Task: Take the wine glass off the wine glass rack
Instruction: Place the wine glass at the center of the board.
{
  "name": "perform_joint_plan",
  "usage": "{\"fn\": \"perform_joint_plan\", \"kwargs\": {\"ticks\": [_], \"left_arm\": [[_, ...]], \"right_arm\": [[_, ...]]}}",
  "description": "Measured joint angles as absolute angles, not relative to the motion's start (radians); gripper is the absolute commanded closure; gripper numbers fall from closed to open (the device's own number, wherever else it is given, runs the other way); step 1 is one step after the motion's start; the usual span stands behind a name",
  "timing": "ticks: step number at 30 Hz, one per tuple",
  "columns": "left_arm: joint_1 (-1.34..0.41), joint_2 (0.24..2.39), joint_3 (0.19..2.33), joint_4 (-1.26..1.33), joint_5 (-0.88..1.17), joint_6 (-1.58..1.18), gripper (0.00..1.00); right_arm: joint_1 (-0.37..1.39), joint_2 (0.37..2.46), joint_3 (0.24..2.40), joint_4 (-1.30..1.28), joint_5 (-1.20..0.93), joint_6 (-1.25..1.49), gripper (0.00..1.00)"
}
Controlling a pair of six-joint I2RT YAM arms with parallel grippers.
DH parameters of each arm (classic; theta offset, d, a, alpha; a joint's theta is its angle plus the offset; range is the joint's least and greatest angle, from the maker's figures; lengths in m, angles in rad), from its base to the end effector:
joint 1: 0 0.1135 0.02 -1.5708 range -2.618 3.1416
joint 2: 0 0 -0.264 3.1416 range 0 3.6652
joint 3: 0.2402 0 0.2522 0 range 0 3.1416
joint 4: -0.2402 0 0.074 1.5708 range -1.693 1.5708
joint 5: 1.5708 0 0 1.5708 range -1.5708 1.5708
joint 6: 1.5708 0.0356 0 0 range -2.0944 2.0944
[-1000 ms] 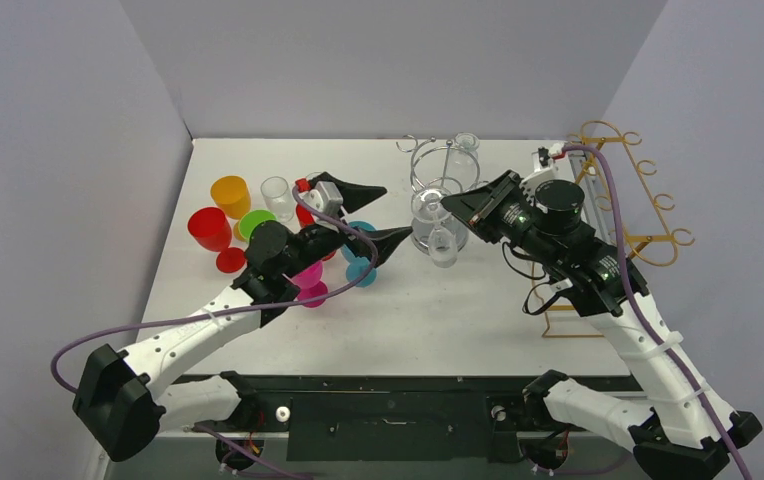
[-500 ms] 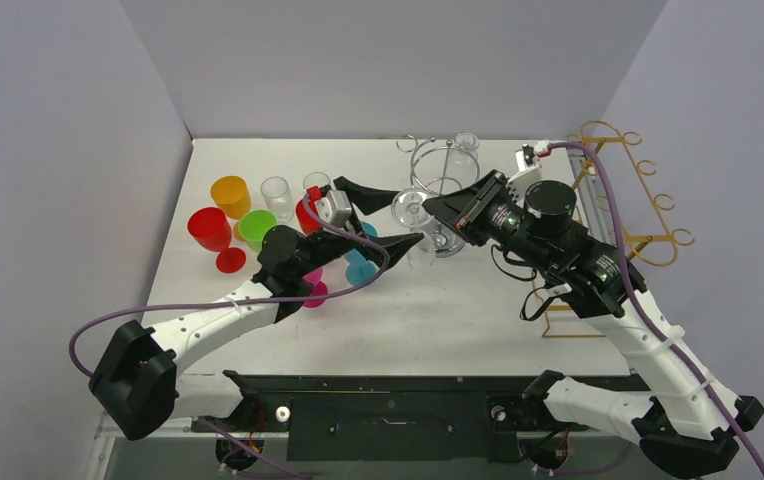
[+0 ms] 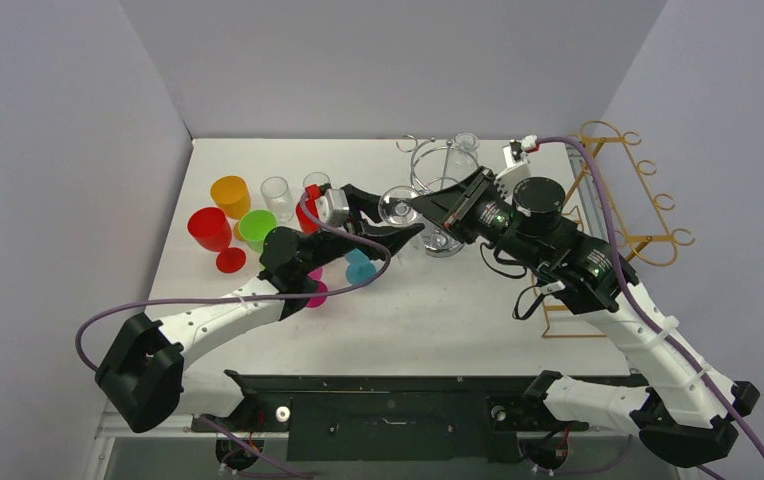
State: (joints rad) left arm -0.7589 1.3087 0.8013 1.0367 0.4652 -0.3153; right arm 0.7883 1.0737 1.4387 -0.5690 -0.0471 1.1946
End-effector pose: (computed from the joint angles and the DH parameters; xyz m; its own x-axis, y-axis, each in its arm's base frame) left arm 0.1967 -0.2085 0.3553 0.0705 -0.4488 -0.8909 0.9654 0.2554 -0.0523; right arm 0.1460 0.1493 0.4668 -0.7415 0.5718 -0.3509 -0.1393 0.3803 0.9143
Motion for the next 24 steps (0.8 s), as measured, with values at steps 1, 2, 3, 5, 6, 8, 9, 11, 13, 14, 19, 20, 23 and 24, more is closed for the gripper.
{"fn": "perform_joint_plan", "kwargs": {"ticks": [1,2,3,5,6,8,9,11,13,14,19,20,23,24], "left_arm": [[-0.759,1.309,0.803,1.042,0.465,-0.320,0.62],[-0.760,1.309,0.804,1.047,0.465,-0.325,0.66],[-0.760,1.309,0.804,1.051,0.465,-0.330,0.68],[-0.760,1.309,0.805,1.051,0.465,-0.338,0.75],[-0.760,1.309,0.805,1.051,0.466,-0.341,0.80],[-0.760,1.309,0.810,1.050,0.466,-0.349,0.93],[-0.760,1.309,0.815,1.048,0.467,-0.353,0.97],[-0.761,1.308,0.824,1.045,0.478,-0.348,1.00],[-0.765,1.308,0.826,1.043,0.473,-0.348,1.00],[-0.765,1.306,0.828,1.042,0.472,-0.348,1.00],[-0.767,1.283,0.849,0.969,0.427,-0.384,1.00],[-0.767,1.277,0.855,0.949,0.413,-0.390,1.00],[-0.767,1.245,0.883,0.851,0.331,-0.419,1.00],[-0.767,1.232,0.892,0.824,0.300,-0.434,1.00]], "right_arm": [[0.791,1.074,1.439,-0.569,-0.044,1.195,1.00],[0.793,1.075,1.439,-0.569,-0.039,1.195,1.00],[0.793,1.076,1.439,-0.569,-0.036,1.194,1.00],[0.794,1.077,1.439,-0.569,-0.031,1.194,1.00],[0.794,1.077,1.439,-0.569,-0.030,1.194,1.00],[0.794,1.078,1.440,-0.568,-0.026,1.193,1.00],[0.794,1.078,1.440,-0.566,-0.023,1.191,1.00],[0.795,1.081,1.443,-0.552,-0.011,1.193,1.00],[0.796,1.085,1.451,-0.551,-0.005,1.194,0.98],[0.799,1.086,1.452,-0.550,-0.001,1.194,0.92],[0.800,1.092,1.465,-0.540,0.027,1.164,0.38],[0.800,1.092,1.473,-0.541,0.037,1.152,0.35],[0.800,1.092,1.510,-0.542,0.068,1.110,0.27],[0.800,1.090,1.522,-0.541,0.078,1.097,0.26]]}}
